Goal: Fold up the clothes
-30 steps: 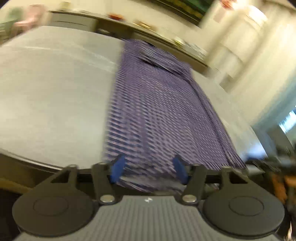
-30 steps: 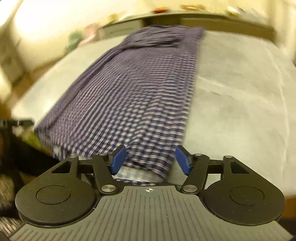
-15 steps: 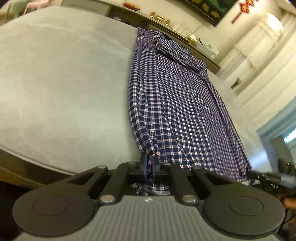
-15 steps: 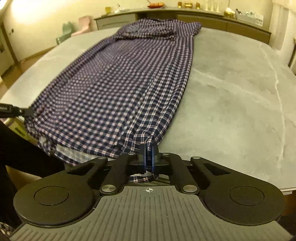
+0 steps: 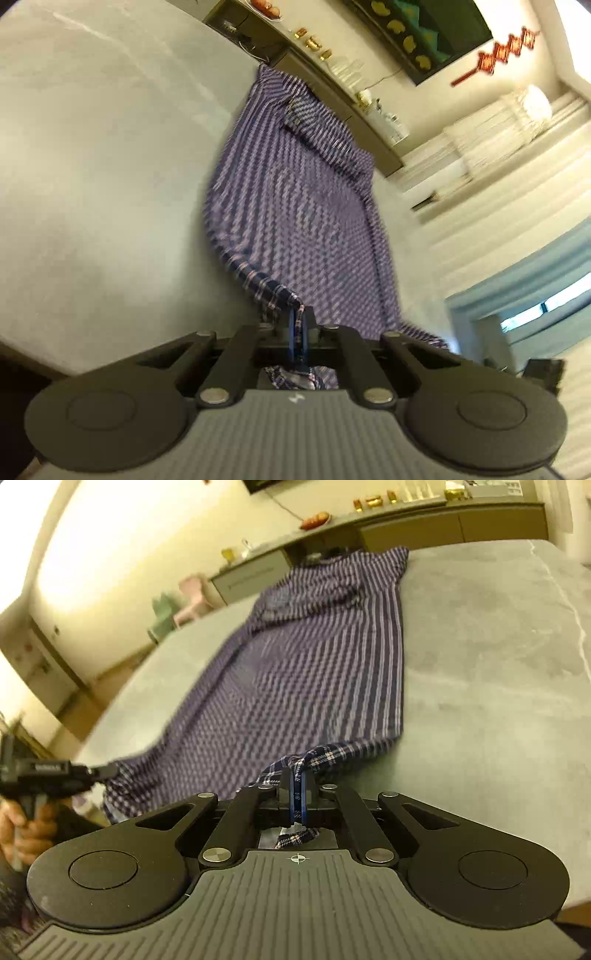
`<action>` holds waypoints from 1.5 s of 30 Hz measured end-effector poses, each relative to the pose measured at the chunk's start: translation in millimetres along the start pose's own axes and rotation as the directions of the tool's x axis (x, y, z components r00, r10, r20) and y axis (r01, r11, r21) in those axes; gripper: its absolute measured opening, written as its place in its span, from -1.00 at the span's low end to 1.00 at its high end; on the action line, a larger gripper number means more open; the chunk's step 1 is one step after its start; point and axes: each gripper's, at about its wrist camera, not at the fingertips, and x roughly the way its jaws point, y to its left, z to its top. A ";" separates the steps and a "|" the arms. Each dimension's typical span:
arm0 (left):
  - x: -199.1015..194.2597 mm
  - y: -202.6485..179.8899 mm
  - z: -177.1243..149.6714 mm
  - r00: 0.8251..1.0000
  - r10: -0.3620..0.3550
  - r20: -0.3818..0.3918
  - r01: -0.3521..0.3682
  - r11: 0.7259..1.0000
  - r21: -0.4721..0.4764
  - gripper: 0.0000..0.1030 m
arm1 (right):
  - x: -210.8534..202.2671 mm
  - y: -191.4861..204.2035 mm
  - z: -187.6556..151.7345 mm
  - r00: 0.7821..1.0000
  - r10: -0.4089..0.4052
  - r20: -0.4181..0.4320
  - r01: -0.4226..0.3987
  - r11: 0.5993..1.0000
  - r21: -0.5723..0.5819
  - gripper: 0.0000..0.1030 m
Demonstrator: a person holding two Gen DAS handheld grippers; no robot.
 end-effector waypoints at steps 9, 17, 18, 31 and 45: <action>74.5 18.6 116.2 0.984 0.158 0.085 -0.154 0.987 -0.053 -0.92 | 80.9 -68.8 99.1 0.998 -0.025 0.052 0.010 0.965 0.263 -1.00; 109.2 36.2 140.3 0.972 0.204 0.118 -0.212 0.976 0.054 -0.17 | 96.2 -82.3 109.0 0.995 -0.089 0.039 0.079 0.975 0.209 -0.18; 108.3 35.8 140.5 0.971 0.203 0.130 -0.213 0.974 0.076 -0.14 | 92.1 -76.1 108.5 0.995 -0.094 0.038 0.087 0.984 0.152 -0.18; 79.5 10.3 106.7 0.980 0.153 0.130 -0.195 0.874 0.445 -0.11 | 108.3 4.4 75.0 0.948 -0.305 0.096 0.277 0.634 -0.722 -0.07; 103.9 2.8 107.7 0.978 0.165 0.129 -0.207 0.669 0.714 0.17 | 126.2 -1.6 91.7 0.981 -0.188 0.053 0.152 0.566 -0.810 -0.09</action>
